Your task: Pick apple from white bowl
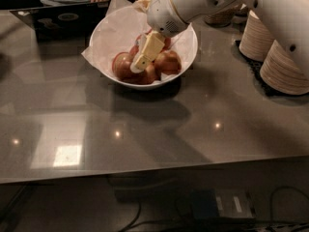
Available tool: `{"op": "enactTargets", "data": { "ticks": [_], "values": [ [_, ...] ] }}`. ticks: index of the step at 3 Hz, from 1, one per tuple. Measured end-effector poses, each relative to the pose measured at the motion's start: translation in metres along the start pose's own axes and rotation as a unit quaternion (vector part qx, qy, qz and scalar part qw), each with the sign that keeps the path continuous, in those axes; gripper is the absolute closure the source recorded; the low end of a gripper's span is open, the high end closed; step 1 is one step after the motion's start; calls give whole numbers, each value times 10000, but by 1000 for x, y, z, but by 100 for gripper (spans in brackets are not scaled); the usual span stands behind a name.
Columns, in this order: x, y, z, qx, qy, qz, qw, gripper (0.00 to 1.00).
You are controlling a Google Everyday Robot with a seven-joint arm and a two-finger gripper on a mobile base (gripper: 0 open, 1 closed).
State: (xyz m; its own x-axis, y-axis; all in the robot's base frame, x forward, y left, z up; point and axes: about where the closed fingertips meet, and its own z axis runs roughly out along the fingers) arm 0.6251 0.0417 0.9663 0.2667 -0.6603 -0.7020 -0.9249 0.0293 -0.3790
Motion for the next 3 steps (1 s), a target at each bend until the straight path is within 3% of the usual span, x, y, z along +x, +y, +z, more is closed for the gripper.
{"op": "enactTargets", "data": {
  "ticks": [1,3],
  "values": [
    [-8,15,-3,-134,-84,-45,9999,16],
    [-4,35,1,-300,-106,-21,9995,61]
  ]
}}
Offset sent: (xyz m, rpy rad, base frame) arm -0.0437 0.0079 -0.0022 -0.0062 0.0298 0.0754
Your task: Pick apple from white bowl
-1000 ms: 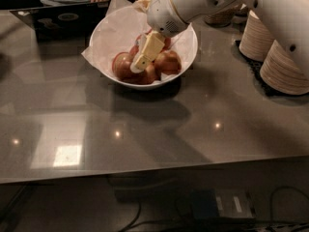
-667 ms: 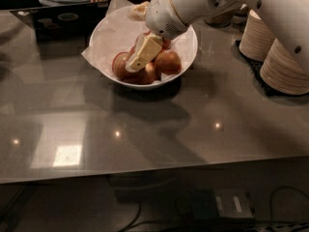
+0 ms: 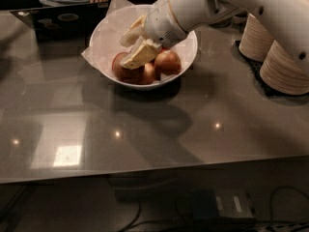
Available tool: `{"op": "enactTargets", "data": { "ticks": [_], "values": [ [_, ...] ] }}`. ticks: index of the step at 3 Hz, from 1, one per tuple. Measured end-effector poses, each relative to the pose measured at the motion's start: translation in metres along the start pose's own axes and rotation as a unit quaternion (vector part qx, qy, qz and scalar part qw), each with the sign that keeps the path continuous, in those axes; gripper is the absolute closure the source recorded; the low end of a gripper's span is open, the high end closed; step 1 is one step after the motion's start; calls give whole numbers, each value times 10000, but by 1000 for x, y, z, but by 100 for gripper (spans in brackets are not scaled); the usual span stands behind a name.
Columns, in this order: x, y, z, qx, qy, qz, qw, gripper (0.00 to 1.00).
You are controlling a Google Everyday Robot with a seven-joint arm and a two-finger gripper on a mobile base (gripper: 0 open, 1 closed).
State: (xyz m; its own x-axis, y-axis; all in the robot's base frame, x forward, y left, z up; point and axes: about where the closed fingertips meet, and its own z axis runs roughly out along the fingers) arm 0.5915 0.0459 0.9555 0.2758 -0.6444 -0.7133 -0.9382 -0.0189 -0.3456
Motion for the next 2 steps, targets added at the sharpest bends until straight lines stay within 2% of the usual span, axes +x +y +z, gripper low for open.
{"op": "enactTargets", "data": {
  "ticks": [1,2],
  "values": [
    [10,6,1,-22,-24,126,9999,82],
    [10,13,1,-73,-28,183,9998,70]
  ]
}}
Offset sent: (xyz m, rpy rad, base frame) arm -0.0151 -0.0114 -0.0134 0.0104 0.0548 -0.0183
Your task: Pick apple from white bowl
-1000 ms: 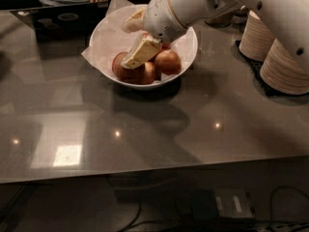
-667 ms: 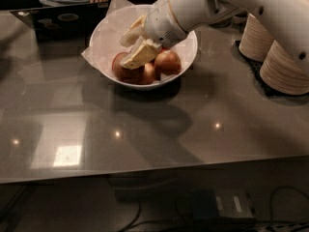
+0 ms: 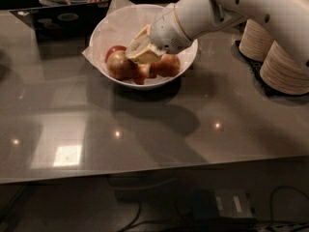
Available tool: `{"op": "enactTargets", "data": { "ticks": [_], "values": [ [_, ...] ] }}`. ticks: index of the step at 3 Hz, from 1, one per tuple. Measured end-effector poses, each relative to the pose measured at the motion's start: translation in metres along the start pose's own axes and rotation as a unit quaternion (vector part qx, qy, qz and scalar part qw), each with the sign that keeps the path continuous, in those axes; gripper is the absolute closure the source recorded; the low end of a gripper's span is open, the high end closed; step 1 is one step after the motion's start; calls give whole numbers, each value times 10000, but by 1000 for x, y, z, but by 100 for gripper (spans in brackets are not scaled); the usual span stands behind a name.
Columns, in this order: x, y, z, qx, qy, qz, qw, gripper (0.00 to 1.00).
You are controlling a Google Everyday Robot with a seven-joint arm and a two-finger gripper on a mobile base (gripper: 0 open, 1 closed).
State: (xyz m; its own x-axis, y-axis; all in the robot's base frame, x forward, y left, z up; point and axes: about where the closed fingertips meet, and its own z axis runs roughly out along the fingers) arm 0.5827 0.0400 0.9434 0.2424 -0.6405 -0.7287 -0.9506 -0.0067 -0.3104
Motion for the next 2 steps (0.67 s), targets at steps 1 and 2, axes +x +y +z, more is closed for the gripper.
{"op": "enactTargets", "data": {
  "ticks": [1,2],
  "values": [
    [0,0,0,0,0,0,10000,46],
    [0,0,0,0,-2,-1,10000,23]
  ]
}}
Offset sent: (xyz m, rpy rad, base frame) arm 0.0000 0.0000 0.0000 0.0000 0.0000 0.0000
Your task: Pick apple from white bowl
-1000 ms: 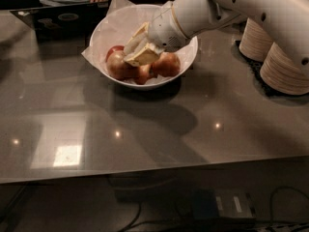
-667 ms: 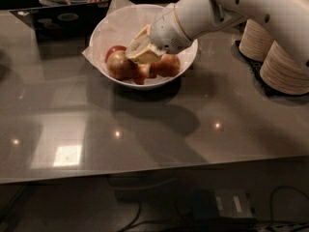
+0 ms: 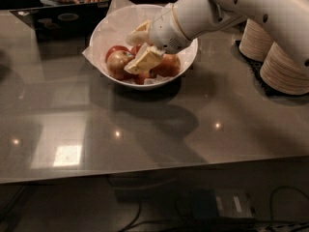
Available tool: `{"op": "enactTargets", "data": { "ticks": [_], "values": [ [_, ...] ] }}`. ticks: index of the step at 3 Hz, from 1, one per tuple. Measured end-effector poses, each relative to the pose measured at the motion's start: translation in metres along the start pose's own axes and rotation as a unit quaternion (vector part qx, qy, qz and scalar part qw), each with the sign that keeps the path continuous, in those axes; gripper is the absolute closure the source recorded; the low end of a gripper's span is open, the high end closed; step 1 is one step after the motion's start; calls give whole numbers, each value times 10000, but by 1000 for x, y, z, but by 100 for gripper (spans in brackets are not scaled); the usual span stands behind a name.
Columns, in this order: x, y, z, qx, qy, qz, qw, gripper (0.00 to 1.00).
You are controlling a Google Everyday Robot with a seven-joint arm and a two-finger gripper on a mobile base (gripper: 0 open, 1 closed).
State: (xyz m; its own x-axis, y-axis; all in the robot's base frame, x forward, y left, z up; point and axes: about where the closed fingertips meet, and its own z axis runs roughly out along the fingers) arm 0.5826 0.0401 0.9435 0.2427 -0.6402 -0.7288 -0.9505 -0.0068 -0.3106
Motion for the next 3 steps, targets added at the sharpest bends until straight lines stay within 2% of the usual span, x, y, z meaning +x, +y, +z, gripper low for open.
{"op": "enactTargets", "data": {
  "ticks": [1,2,3],
  "values": [
    [-5,0,-2,30,-80,-52,10000,1],
    [-8,-1,-4,50,-130,-111,9998,4],
    [-11,-3,0,0,-180,-170,9997,18]
  ]
}}
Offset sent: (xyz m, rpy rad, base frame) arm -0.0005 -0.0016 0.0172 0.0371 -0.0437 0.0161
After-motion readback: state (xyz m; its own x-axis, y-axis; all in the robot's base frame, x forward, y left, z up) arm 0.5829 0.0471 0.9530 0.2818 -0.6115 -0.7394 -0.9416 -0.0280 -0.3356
